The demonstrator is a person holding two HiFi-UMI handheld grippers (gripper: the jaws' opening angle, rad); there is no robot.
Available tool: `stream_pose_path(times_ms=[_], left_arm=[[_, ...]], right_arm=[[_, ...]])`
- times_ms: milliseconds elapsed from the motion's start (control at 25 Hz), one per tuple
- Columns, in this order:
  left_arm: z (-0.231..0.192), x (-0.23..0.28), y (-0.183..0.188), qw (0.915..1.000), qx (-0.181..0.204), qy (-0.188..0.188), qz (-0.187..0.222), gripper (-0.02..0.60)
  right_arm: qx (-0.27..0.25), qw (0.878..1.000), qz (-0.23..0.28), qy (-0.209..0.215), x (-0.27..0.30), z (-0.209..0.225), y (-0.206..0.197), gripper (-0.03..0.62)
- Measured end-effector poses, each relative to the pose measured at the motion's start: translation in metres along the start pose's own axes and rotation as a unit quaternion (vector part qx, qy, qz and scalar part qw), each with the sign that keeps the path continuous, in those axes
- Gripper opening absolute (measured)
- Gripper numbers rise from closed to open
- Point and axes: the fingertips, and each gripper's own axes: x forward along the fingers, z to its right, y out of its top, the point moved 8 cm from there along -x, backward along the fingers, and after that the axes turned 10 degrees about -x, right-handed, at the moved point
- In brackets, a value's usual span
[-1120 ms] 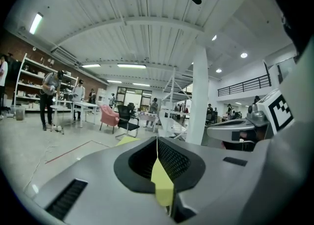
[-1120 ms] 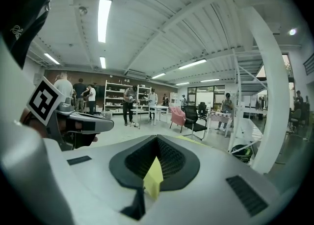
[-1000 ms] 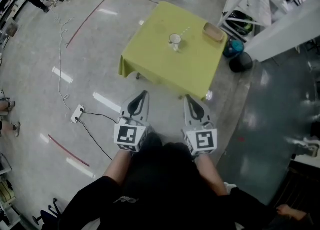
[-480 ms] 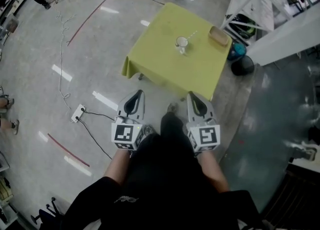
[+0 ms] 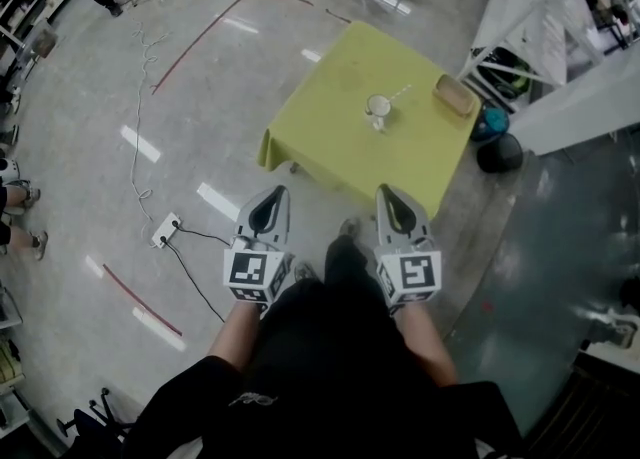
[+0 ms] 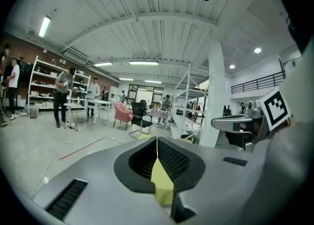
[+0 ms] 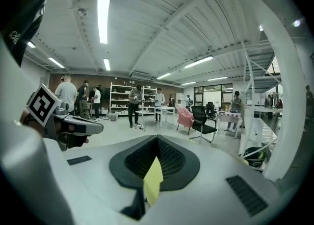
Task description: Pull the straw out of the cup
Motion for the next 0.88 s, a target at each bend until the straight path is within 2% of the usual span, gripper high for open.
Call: stream_pose_path(times_ms=[560,880], left_arm=[[0.063,0.126,0.004,0.9984,0.019,-0.023,-0.049,0.048],[0.090,0.180,-0.013,0.9962,0.030,-0.001,-0.082,0.048]], right_arm=[[0.040,0.999,-0.014,0.019,0.054,0.109,-0.037,0.015],[0.075,0.996,-0.026,0.046,0.087,0.155,-0.070,0.015]])
